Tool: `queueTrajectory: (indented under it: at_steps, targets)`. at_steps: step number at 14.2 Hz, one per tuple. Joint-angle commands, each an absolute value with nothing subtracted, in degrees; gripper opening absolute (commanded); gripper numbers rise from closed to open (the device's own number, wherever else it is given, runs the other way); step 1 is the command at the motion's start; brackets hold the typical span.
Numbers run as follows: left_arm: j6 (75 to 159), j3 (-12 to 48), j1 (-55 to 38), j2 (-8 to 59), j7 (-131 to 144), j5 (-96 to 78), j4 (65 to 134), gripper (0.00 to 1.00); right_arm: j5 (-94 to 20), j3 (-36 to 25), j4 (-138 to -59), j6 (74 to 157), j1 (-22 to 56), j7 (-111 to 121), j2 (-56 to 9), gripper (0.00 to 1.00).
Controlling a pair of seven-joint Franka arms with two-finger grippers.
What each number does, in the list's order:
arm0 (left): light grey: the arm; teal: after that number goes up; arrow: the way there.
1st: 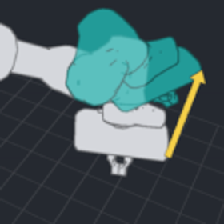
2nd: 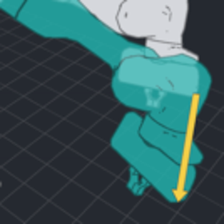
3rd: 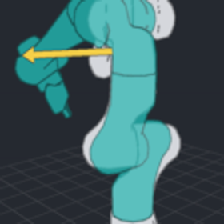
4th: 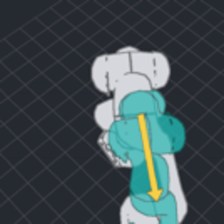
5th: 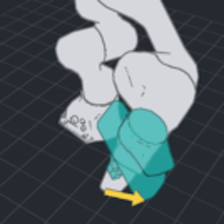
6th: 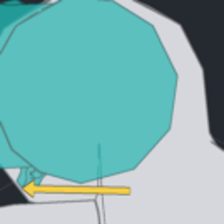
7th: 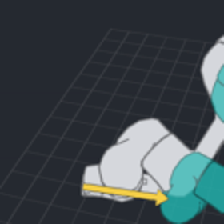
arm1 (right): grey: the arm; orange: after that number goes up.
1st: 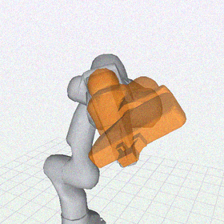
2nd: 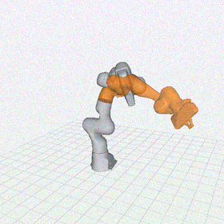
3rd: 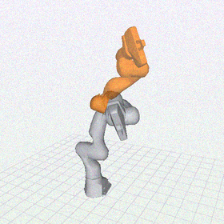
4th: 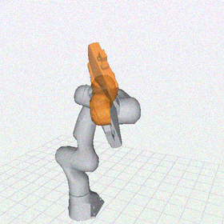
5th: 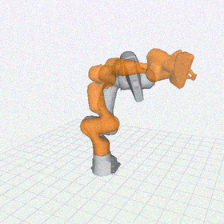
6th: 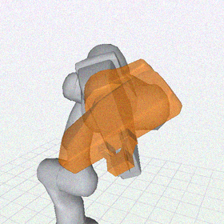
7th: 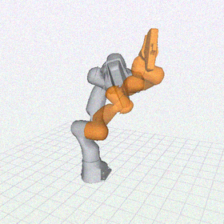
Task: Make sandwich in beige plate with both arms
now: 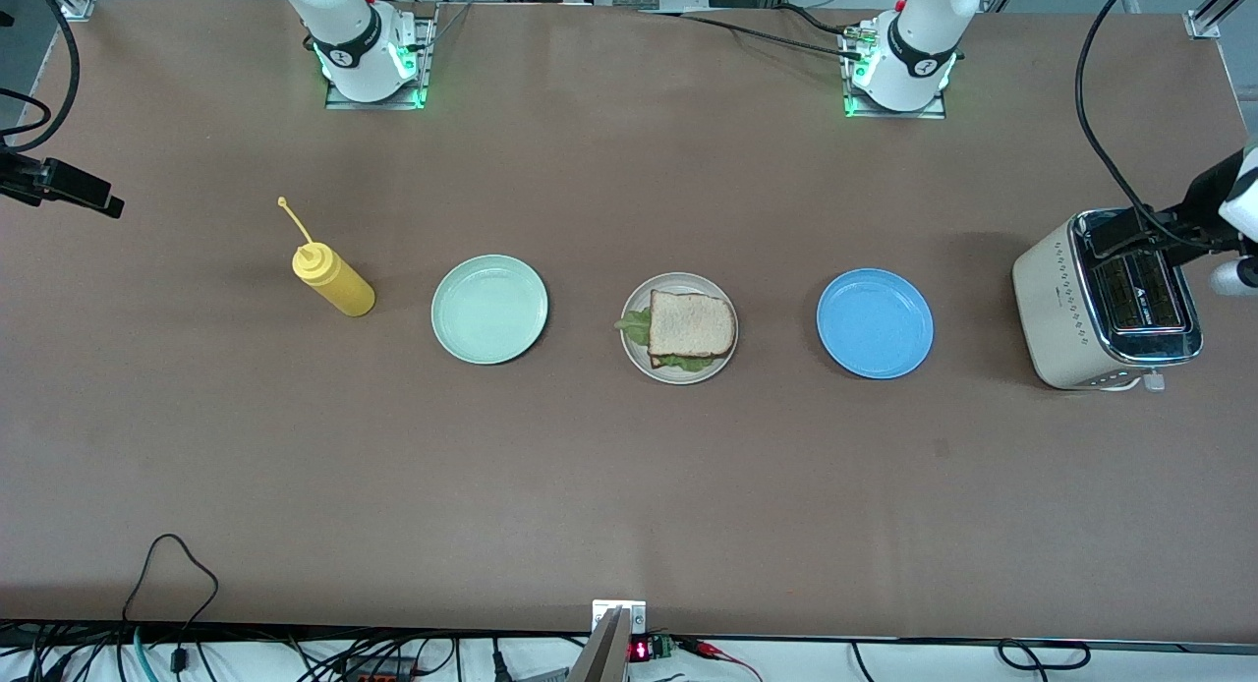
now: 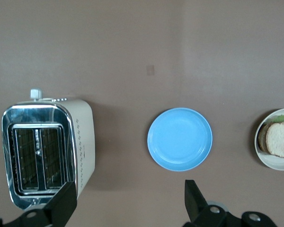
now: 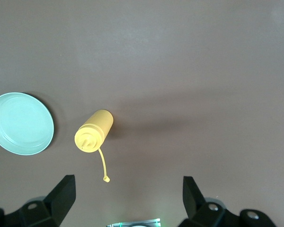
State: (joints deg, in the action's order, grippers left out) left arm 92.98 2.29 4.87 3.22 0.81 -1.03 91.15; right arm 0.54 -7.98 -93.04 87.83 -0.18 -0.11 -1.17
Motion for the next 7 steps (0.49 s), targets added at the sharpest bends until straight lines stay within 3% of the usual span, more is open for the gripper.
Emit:
queueTrajectory:
  at_steps: [1,7]
  targets:
    - [93.7,3.34,6.06,-2.72,1.14,-1.14,97.99,1.0,0.7,-7.56,-92.55,87.28,-0.79,0.18,-1.23,1.0]
    - [92.73,4.13,6.15,-5.01,1.23,-1.23,99.49,1.0,0.62,-7.56,-92.55,87.28,-0.79,0.18,-1.23,1.0]
